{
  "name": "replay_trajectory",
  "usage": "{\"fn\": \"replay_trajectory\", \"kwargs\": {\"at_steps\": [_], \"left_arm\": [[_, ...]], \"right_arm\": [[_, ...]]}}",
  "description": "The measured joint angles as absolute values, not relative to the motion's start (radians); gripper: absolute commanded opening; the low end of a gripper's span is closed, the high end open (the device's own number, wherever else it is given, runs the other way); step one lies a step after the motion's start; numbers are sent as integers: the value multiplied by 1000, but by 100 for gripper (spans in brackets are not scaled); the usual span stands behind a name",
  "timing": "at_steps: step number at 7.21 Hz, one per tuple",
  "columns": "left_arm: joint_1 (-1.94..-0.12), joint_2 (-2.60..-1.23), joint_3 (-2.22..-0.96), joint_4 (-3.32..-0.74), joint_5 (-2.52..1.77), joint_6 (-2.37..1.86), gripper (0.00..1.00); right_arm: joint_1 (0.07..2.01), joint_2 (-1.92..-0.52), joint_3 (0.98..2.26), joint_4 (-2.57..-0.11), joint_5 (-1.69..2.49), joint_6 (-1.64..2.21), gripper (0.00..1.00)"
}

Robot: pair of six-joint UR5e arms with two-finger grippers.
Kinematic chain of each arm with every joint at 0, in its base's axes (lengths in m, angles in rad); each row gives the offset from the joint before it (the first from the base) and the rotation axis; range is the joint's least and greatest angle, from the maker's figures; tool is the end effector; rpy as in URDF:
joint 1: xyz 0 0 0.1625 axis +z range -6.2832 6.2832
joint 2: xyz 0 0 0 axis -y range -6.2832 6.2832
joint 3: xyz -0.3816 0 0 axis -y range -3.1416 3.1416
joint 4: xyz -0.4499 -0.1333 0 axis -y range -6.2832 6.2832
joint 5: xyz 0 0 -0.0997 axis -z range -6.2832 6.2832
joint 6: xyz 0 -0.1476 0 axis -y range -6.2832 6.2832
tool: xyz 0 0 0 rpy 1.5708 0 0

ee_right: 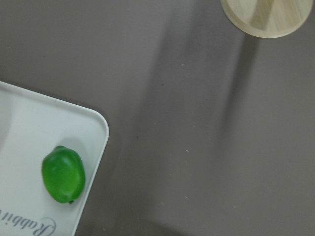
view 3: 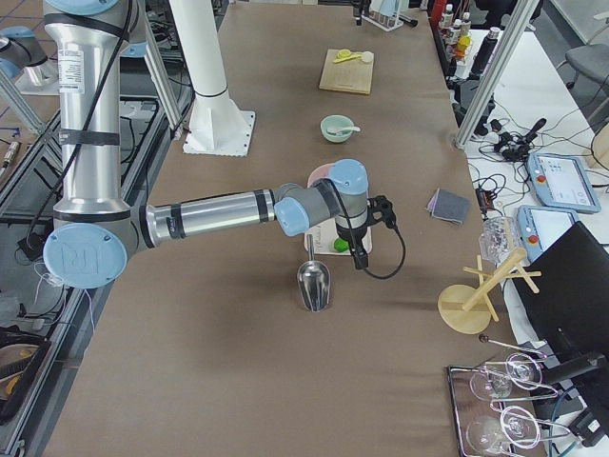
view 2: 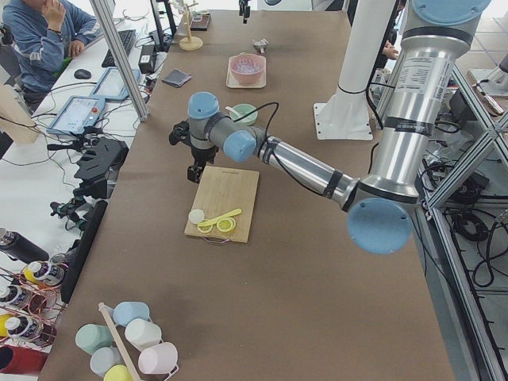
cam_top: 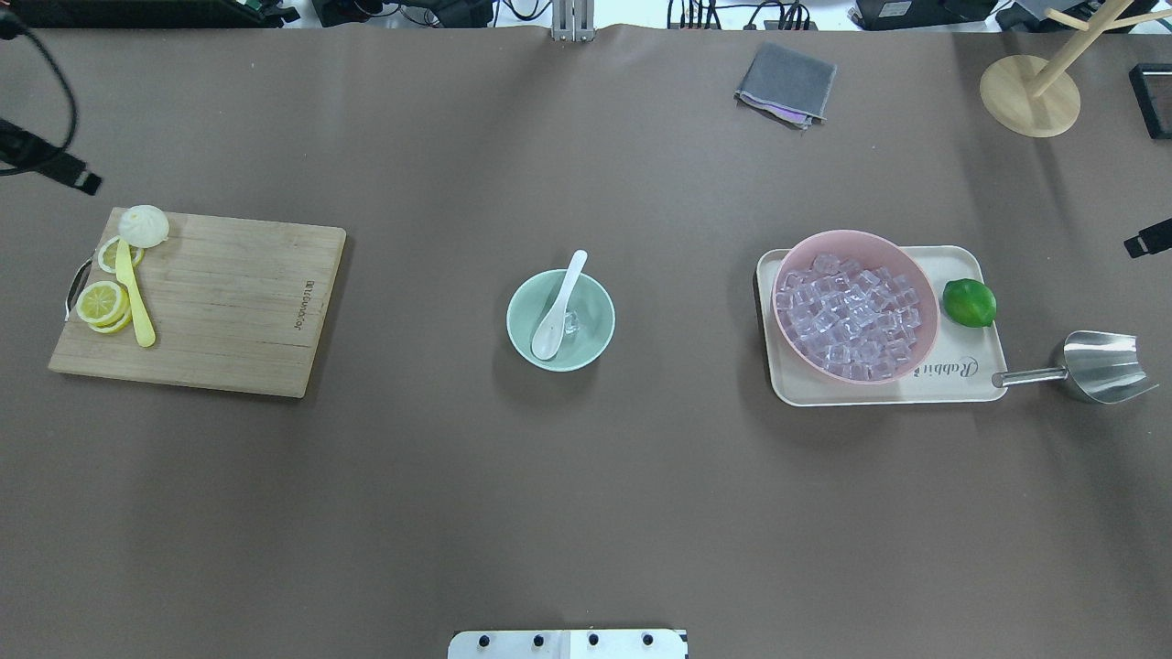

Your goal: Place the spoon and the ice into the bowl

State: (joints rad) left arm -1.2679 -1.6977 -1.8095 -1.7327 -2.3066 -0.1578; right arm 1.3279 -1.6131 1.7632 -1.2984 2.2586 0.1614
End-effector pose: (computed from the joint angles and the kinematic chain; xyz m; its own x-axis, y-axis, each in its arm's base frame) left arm 0.1492 -0.5921 0.4245 0.6397 0.4072 -0.6518 -0.1592 0.8999 0.4060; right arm -0.0978 -0.5593 0.5396 0.7137 -0.2905 0.6374 0.1061 0.9443 0.3117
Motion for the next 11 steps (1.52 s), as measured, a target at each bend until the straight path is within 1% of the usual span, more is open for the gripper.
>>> {"fn": "replay_trajectory", "kwargs": {"at_steps": [1,3,6,11], "left_arm": [[-1322,-1607,-1800,-1741,-2327,-77,98],[-1393,-1545,-1778,-1748,-2343,-37,98],[-1470,-1534,-1775,-1738,-2369,-50,98],[-1478,-1554,-1735,-1742,-2366,-135,98]], "right_arm": [[1356,-1623,1738,-1298,2267,148,100],[1372,-1635,1724,-1297,2275,137,100],[1389,-1652,1726,-1296,2296,120,100],[1403,-1658,1732,-1296,2296,121,100]]}}
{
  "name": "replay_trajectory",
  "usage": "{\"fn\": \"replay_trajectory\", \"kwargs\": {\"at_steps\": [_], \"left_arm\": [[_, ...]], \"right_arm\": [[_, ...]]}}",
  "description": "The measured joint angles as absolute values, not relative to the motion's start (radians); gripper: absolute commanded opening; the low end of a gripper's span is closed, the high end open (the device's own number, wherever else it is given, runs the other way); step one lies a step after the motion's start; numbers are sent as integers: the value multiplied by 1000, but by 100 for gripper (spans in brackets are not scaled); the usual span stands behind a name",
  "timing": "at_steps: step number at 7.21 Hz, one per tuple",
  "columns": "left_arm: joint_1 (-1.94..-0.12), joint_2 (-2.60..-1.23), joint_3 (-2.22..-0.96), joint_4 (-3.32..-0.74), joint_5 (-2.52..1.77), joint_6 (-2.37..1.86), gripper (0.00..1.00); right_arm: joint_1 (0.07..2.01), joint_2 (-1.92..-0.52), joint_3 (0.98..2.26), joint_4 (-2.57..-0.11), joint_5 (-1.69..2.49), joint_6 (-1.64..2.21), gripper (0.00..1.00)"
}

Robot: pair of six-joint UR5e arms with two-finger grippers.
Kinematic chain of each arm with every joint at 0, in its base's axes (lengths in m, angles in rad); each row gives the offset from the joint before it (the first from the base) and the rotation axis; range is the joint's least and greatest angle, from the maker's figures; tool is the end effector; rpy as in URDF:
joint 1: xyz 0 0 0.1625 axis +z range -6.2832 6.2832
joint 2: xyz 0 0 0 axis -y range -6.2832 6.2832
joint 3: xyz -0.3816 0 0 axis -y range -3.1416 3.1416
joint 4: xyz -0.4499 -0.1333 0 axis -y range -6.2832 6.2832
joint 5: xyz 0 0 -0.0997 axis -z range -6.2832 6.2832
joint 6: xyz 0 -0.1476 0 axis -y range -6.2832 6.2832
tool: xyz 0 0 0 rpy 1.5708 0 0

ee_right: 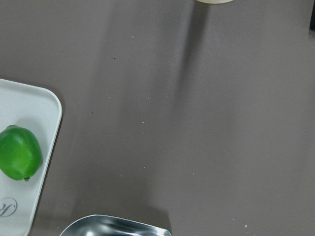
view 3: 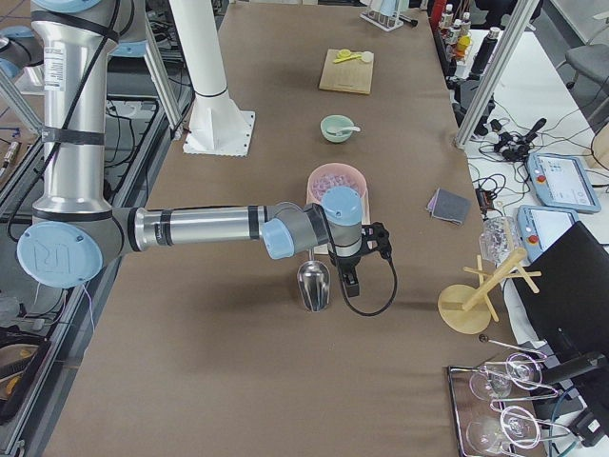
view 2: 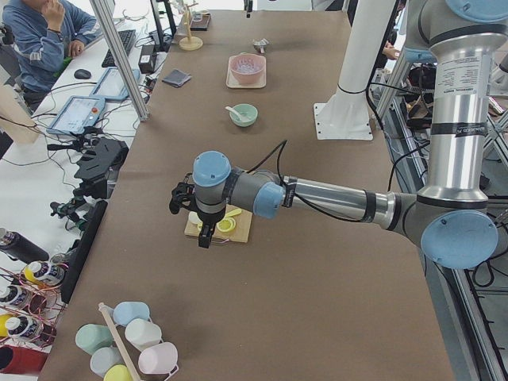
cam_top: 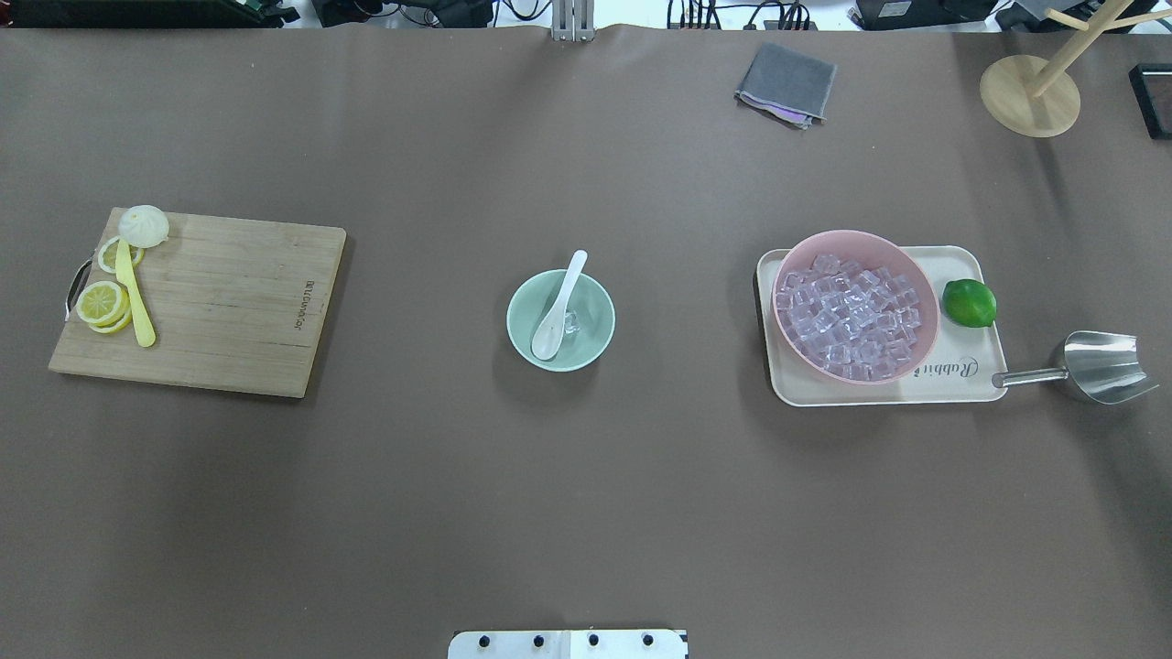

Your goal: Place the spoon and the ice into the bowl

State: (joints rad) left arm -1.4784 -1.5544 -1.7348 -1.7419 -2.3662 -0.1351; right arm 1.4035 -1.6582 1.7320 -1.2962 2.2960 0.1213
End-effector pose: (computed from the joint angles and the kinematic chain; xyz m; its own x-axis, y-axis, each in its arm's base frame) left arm 0.0244 -0.5660 0.5448 0.6820 0.1574 -0.7142 0.0043 0.9757 0.2191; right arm -0.0561 -0.5450 0.5793 0.7140 -0.2332 0.6602 0.0706 0.9621 0.2634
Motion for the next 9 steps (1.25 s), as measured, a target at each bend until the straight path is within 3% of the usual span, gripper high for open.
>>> {"fn": "replay_trajectory", "kwargs": {"at_steps": [9], "left_arm": [[-1490,-1519,-1723,-1792,-2329,-136,98]], "right_arm": [[1408,-1664,1723,-1296,2296,130,100]]}}
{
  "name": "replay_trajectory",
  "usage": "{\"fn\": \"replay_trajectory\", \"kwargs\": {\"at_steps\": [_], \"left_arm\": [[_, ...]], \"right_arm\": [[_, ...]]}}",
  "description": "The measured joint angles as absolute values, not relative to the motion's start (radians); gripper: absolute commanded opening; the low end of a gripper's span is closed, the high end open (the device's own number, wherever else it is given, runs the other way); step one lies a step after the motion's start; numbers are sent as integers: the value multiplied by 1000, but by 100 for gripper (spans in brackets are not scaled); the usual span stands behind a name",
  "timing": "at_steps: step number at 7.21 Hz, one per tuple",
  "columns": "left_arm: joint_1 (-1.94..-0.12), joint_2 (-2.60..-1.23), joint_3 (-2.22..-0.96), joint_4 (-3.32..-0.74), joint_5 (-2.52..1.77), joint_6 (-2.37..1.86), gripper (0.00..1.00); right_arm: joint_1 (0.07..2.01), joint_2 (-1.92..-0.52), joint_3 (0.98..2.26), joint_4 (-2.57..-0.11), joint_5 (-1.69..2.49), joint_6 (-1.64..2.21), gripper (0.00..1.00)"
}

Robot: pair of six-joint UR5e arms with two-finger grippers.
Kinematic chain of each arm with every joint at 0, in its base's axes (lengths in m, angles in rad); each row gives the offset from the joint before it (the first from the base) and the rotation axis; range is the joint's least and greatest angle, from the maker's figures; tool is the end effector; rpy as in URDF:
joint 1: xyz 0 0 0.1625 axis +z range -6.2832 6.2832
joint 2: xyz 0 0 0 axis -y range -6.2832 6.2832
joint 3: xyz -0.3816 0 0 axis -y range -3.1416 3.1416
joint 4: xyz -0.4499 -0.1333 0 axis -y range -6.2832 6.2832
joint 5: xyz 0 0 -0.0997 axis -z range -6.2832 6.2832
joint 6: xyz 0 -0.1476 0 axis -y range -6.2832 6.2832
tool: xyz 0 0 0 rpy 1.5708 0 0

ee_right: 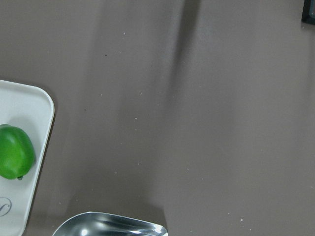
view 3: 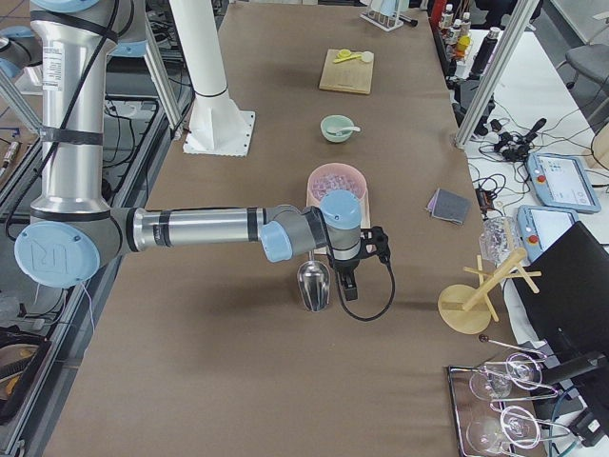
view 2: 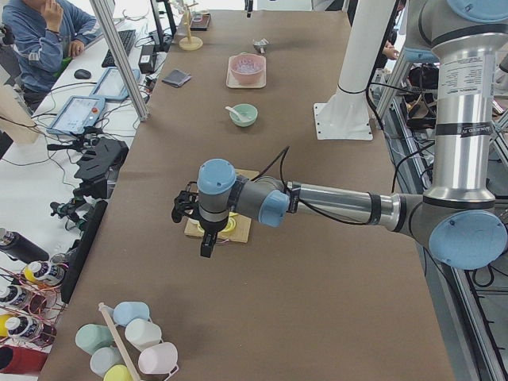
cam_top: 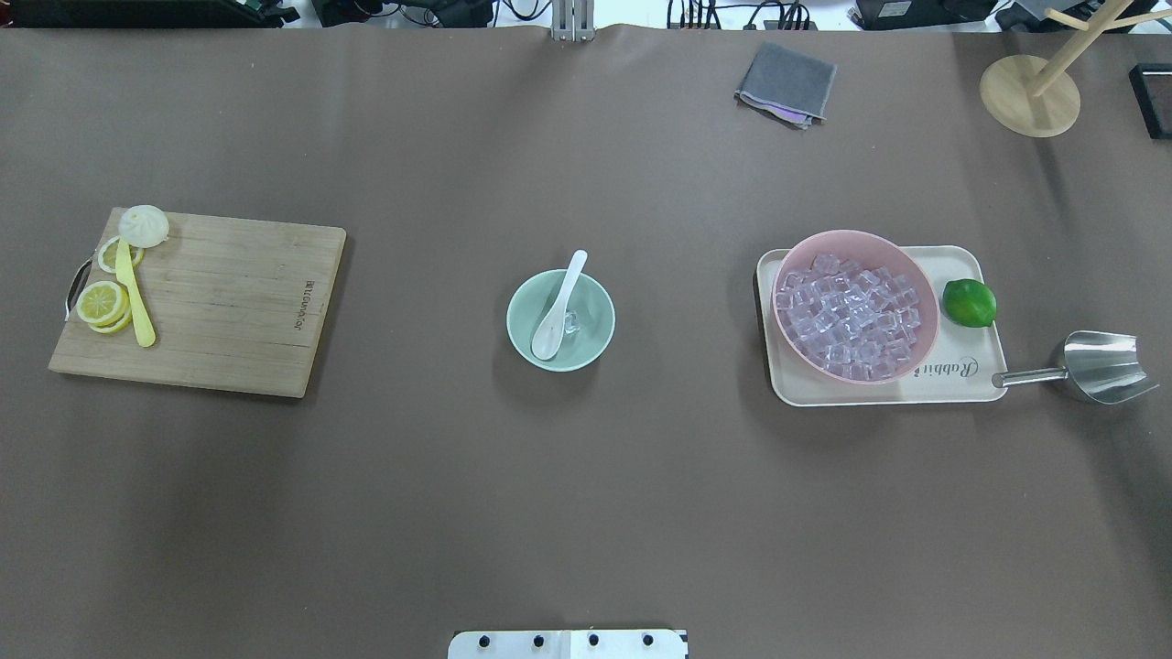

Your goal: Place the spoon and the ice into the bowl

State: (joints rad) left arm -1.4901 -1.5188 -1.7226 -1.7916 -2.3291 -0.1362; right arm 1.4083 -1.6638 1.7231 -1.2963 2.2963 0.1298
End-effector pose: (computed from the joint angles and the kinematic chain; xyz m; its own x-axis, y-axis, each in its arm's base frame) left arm 0.0131 -0.5570 0.5690 0.7100 0.1436 -0.6894 0.0201 0.9745 0.2236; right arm -0.0531 -0.5426 0.5875 0.7170 -0.2121 0.6640 0.0606 0.9679 0.2437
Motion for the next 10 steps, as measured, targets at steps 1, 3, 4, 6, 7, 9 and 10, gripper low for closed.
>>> {"fn": "replay_trajectory", "kwargs": {"at_steps": [1,3,4,6,7,9,10], "left_arm": [[-1491,-1513,-1721,-1793,-2331,-136,98],[-1491,-1506,-1714,-1792,-2332,-137,98],[-1491,-1505,-1714,-1792,-2332,-137,98],[-1491,-1505,-1719,-1792,-2332,-144,98],[-1491,-1506,-1719,-1793,-2332,-153,98],[-1491,-1511,-1716,-1794,-2332,-157,98],[-1490,-1514,-1714,-1795,-2332,-157,98]], "right_arm": [[1408,-1665,1722,-1296,2296,131,100],[1408,-1666,1721,-1296,2296,131,100],[1408,-1667,1720,-1296,2297,131,100],[1408,-1684,1730,-1296,2303,132,100],[1409,-1701,1748,-1296,2311,133,100],[1409,-1720,1756,-1296,2318,132,100],[1408,-1721,1753,-1296,2319,132,100]]}}
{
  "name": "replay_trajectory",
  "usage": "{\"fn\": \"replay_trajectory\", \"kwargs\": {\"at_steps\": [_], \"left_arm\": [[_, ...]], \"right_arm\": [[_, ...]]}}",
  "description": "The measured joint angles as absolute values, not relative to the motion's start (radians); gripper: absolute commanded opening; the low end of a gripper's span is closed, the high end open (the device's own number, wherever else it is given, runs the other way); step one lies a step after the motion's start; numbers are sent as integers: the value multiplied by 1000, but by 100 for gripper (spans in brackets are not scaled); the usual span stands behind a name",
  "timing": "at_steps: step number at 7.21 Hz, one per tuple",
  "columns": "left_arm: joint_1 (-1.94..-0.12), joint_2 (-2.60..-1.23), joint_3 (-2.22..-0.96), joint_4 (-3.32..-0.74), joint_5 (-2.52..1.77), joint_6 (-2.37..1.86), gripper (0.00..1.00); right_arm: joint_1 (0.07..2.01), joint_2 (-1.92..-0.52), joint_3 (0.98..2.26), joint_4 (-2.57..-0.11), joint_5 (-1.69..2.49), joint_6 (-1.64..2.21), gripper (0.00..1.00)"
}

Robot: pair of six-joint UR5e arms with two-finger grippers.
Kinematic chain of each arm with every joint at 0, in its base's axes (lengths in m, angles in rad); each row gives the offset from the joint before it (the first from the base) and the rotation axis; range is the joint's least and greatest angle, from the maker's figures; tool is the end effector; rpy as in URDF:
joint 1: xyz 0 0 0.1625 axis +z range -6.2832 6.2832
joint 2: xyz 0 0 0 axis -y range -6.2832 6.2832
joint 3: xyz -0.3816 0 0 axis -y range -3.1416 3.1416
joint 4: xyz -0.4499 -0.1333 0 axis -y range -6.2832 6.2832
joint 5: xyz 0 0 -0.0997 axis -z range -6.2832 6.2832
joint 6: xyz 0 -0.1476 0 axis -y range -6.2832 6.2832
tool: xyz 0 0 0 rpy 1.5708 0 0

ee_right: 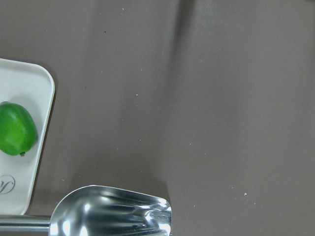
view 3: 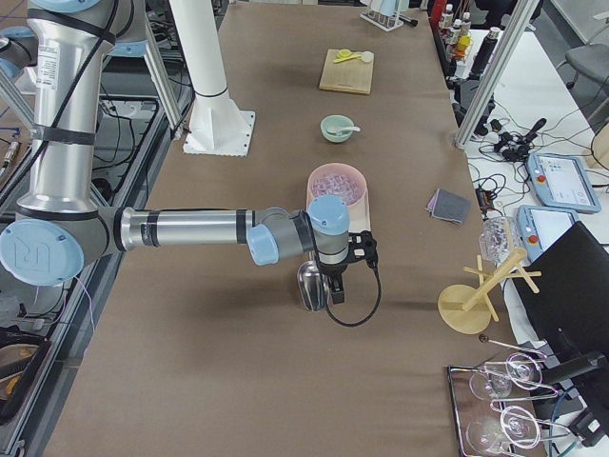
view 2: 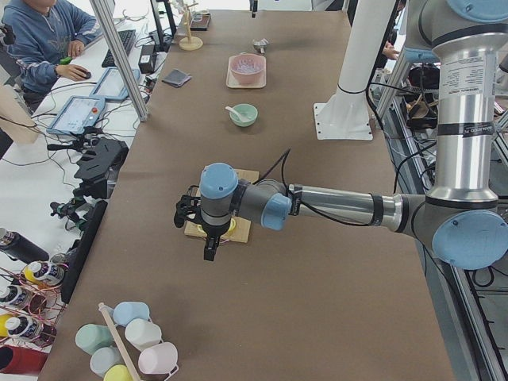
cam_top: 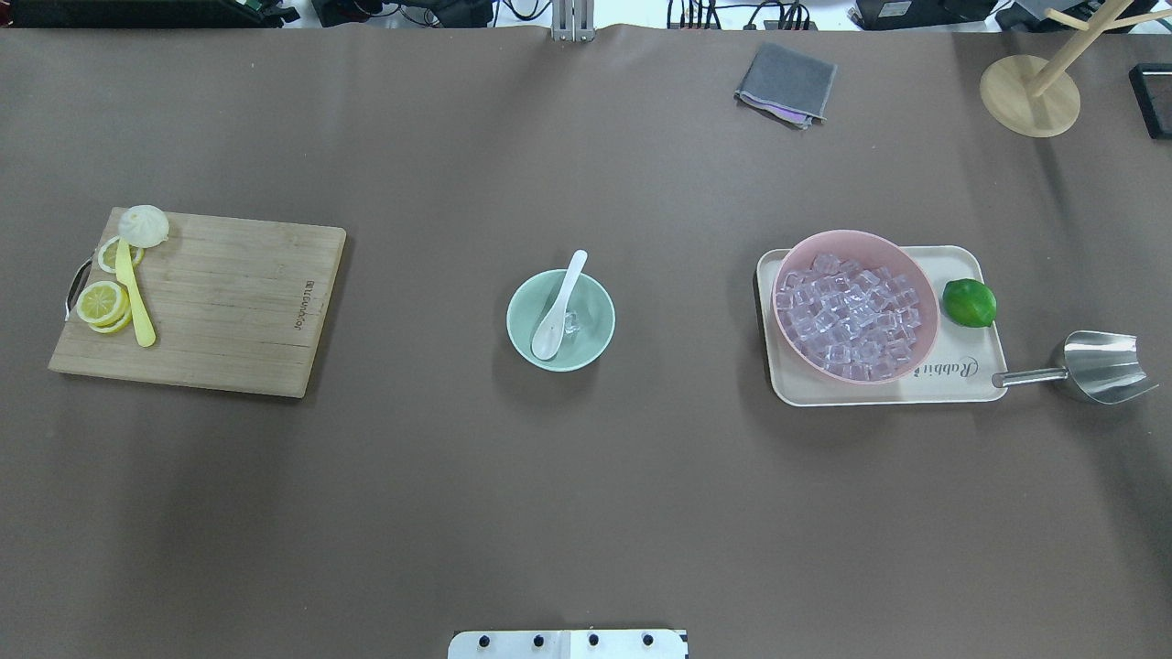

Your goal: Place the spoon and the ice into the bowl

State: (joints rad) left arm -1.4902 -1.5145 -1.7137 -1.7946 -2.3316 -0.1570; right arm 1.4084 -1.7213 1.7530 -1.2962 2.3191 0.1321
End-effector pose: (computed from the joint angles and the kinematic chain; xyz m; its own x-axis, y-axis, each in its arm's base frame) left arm 0.0132 -0.5551 0.5759 0.7083 0.1165 -0.6962 0.0345 0.9794 0.1990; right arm -0.0517 -0.5186 0.5986 0.7043 -0.1942 0.6828 0.0619 0.9750 0.2135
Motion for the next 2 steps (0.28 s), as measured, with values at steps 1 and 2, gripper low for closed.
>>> {"fn": "replay_trajectory", "kwargs": {"at_steps": [1,2], "left_arm": [[-1490,-1517,-1708,-1795,-2332,-156,98],[-1490,-1521,-1696,-1795,-2331,-156,98]], "right_arm": [[1408,-1721,1748,-1296,2319,132,100],[1408,-1718,1744,-1296,2319,133,100]]}}
